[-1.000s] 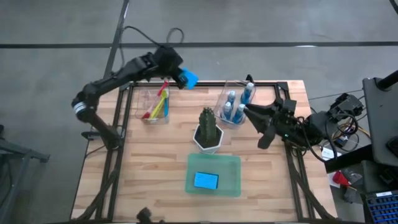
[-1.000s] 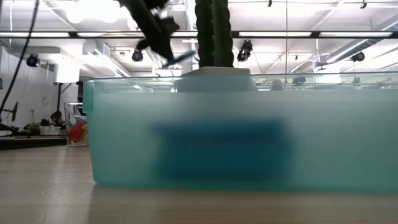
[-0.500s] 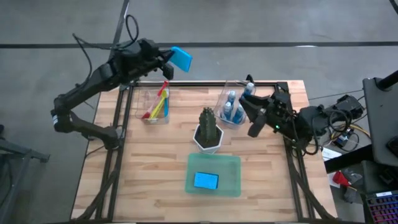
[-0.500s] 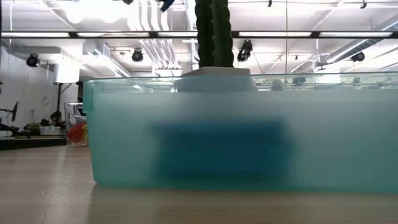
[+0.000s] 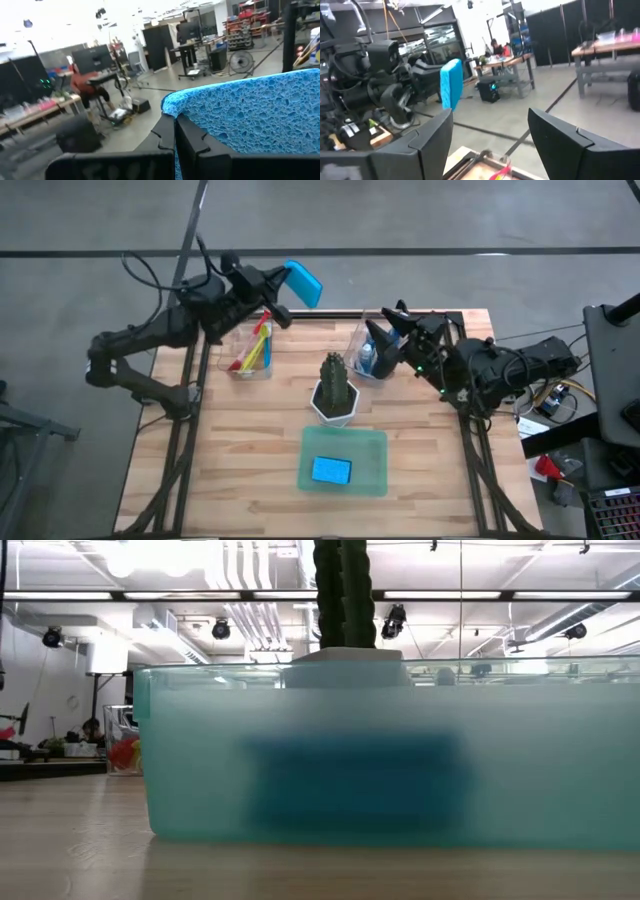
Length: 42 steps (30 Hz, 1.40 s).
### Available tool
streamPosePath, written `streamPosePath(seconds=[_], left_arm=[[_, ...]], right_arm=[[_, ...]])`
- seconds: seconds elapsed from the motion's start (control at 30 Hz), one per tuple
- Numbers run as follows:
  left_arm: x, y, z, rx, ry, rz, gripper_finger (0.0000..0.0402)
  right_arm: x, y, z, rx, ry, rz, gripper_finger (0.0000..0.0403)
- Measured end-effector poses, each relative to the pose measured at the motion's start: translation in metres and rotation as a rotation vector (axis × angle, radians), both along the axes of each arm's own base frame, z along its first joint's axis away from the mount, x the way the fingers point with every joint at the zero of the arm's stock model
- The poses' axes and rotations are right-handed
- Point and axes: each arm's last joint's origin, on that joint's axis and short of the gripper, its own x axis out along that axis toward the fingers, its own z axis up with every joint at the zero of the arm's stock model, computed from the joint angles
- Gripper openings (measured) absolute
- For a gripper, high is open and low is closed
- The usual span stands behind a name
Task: Pick & Place Kitchen Sink Supplies
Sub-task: Stack the sponge on top of the sponge in the green bin
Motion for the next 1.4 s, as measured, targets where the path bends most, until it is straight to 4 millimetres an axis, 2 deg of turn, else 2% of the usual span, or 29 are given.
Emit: streamPosePath(seconds=[0.3, 0.57, 0.8, 1.03, 1.27, 1.4], left_arm=[[0.018, -0.02, 0.004, 0.116, -0.008, -0.027, 0.0], [0.023, -0.023, 0.008, 0.157, -0.044, -0.017, 0.0], [0.024, -0.024, 0.007, 0.159, -0.038, -0.019, 0.0], [0.021, -0.024, 0.009, 0.165, -0.036, -0.011, 0.0], [0.021, -0.024, 0.008, 0.167, -0.034, -0.011, 0.0], [0.021, -0.024, 0.008, 0.168, -0.034, -0.012, 0.0]], right_arm=[[0.034, 0.009, 0.003, -0.187, 0.104, -0.04, 0.0242], [0.061, 0.0, 0.011, -0.17, 0.088, -0.098, 0.0237], [0.08, -0.008, 0.015, -0.194, 0.083, -0.081, 0.0246], [0.083, -0.018, 0.021, -0.201, 0.038, -0.036, 0.024], [0.086, -0.036, 0.017, -0.155, 0.015, -0.055, 0.0229], [0.088, -0.041, 0.016, -0.153, 0.007, -0.004, 0.0218]])
